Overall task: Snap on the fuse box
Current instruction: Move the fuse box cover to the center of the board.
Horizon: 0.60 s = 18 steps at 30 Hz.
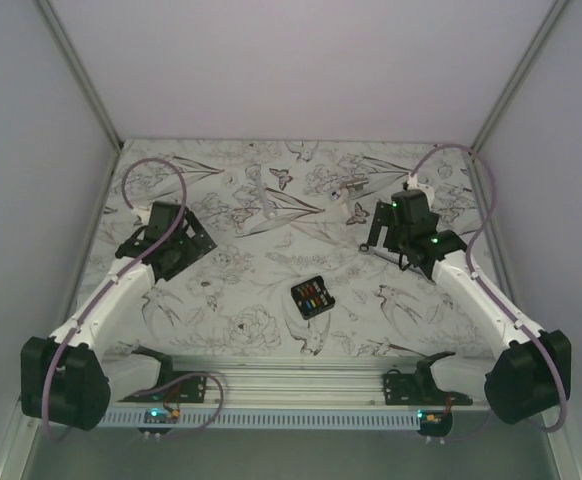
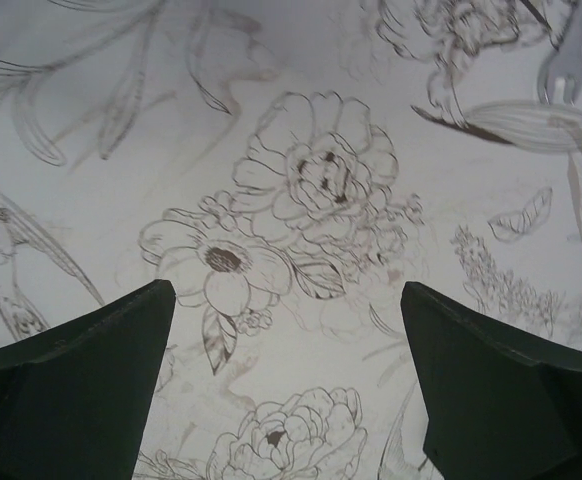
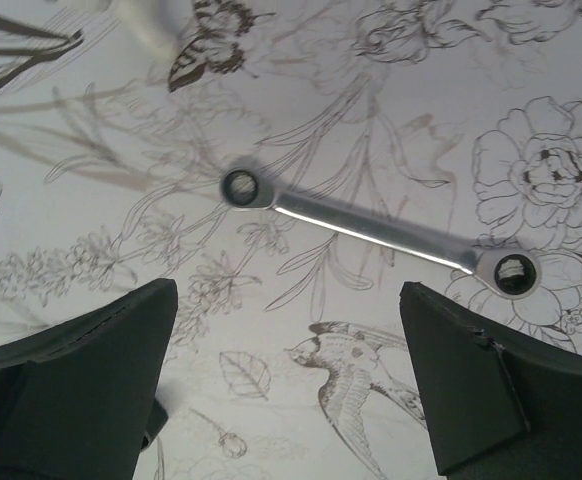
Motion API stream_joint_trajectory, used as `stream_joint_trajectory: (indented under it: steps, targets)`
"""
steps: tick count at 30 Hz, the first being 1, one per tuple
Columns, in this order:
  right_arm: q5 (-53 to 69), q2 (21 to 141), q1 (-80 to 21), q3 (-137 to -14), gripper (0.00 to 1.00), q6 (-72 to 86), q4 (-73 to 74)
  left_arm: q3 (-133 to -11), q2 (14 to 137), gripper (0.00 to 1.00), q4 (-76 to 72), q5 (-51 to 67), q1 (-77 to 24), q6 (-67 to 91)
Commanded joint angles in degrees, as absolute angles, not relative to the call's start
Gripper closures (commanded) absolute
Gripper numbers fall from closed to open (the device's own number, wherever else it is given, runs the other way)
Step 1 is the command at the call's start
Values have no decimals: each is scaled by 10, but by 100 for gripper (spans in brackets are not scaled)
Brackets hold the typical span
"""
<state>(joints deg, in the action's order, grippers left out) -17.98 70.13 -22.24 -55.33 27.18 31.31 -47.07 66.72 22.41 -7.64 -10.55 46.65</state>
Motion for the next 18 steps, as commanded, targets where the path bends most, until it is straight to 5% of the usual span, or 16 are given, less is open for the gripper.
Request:
stream_joint_trajectory:
  steps: [1, 18]
  targets:
    - [-192, 682, -181, -535, 0, 264, 270, -483, 662, 0, 248, -113, -72, 463]
    - [-189, 688, -89, -453, 0, 245, 197, -536, 816, 0, 259, -181, 89, 472]
